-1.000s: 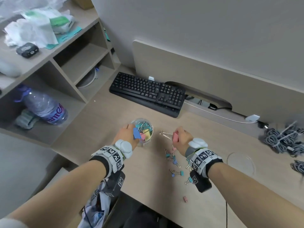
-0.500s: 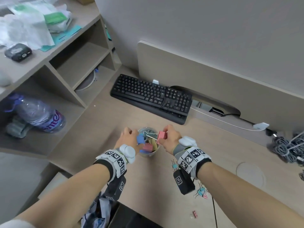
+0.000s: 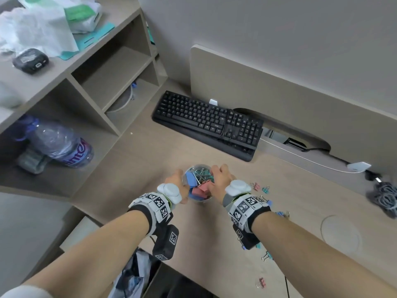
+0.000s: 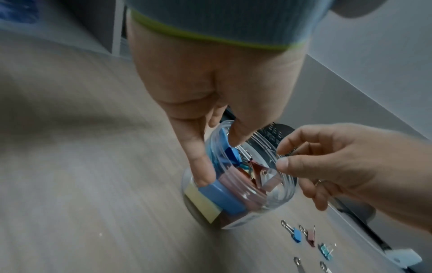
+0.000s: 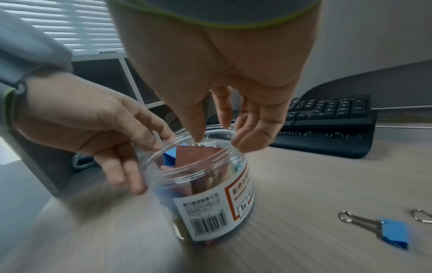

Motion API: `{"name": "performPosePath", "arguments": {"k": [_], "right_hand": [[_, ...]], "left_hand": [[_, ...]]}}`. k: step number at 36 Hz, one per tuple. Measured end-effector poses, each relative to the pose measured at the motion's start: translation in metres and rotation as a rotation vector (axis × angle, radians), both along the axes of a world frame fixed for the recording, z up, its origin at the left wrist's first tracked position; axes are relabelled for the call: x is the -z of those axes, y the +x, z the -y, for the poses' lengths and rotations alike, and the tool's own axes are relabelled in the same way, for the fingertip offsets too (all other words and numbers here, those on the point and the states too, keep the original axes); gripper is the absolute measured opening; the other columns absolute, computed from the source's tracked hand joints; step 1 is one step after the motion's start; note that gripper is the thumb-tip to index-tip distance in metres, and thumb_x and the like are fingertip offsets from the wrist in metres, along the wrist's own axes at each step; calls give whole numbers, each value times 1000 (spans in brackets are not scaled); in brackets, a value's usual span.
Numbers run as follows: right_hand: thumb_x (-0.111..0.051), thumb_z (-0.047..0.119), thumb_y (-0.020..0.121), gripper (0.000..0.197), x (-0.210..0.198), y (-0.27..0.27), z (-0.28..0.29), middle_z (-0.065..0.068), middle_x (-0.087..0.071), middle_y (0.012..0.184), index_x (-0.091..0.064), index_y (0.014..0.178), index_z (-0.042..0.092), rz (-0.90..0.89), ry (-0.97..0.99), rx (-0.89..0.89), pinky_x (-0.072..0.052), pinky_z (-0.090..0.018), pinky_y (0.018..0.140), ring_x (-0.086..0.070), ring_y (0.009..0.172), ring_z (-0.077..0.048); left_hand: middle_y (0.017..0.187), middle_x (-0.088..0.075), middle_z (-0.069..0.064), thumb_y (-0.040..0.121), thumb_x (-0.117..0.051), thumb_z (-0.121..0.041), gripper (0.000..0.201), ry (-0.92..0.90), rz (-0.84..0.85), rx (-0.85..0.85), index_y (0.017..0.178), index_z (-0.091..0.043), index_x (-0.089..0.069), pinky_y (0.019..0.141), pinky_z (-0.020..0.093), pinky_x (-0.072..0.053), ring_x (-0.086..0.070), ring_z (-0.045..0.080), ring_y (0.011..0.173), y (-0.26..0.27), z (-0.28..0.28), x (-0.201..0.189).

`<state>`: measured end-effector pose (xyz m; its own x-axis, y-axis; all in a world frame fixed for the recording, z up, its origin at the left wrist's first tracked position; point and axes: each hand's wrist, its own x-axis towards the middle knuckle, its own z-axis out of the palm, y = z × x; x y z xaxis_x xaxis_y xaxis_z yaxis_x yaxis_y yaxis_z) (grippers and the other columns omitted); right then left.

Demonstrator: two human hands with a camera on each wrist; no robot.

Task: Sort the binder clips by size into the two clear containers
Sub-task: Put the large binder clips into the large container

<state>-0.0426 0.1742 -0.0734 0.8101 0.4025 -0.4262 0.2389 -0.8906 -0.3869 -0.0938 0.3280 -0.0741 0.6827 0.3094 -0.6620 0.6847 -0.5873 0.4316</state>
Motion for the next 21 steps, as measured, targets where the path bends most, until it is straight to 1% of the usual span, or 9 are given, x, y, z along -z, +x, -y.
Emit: {"name": "performPosePath", "arguments": {"k": [3,5,7,9,11,14,15,18,21], "right_hand": [[-55,36,90,29,3,-3,1,-4,-40,109,-52,112,18,-10,33,-105,-45,-32,71,-52,81,-27],[-49,37,92,27,5,-5,0,-5,-43,107,-53,107,15,-39,16,-150,-48,-36,72,-53,80,-29],[-48,36,93,27,6,-5,2,-7,-44,107,-51,108,13,-43,-39,-172,-51,-39,74,-55,83,-32],[-49,26,94,21,5,-2,3,-9,-41,113,-52,111,13,-1,-99,-222,-49,-38,72,-55,87,-32],[-50,24,95,20,5,0,7,-10,-39,116,-55,111,13,24,-103,-238,-48,-38,72,-55,88,-32],[-49,28,95,23,7,0,17,-7,-39,116,-58,109,13,25,-15,-200,-50,-39,78,-56,90,-31],[-49,28,94,23,5,0,20,-6,-40,116,-58,110,14,31,17,-181,-50,-38,79,-57,90,-31],[-53,29,91,28,-6,4,42,-4,-42,115,-56,117,17,81,113,-85,-48,-34,77,-57,89,-28],[-55,31,92,28,-15,11,82,-4,-44,115,-55,114,15,110,137,16,-49,-35,78,-57,89,-27]], "left_hand": [[97,-67,8,78,-63,-4,51,-19,-41,23,126,-11,-46,78,34,-58,-67,25,81,1,1,-2],[98,-69,5,71,-69,-4,58,-11,-48,39,125,-12,-49,75,30,-54,-65,23,82,1,0,-1],[97,-71,5,69,-71,-4,55,-15,-43,19,121,-11,-54,77,30,-57,-66,22,82,1,1,-2],[97,-72,6,70,-68,-2,49,-30,-21,-26,117,-10,-57,80,36,-59,-67,25,83,2,1,-3],[95,-70,8,73,-66,1,44,-36,-10,-26,116,-10,-57,71,30,-58,-62,23,77,2,4,-5],[89,-67,7,81,-58,3,36,-81,39,-72,115,-11,-59,42,18,-49,-62,19,59,1,9,-8],[88,-67,7,82,-56,3,35,-102,58,-94,114,-12,-59,38,17,-47,-63,19,56,0,10,-8],[84,-67,5,80,-57,4,35,-136,93,-101,112,-11,-59,43,19,-49,-66,22,62,4,19,-14],[78,-60,1,83,-56,9,32,-189,124,-110,105,-14,-54,36,15,-46,-56,16,59,11,38,-21]]}}
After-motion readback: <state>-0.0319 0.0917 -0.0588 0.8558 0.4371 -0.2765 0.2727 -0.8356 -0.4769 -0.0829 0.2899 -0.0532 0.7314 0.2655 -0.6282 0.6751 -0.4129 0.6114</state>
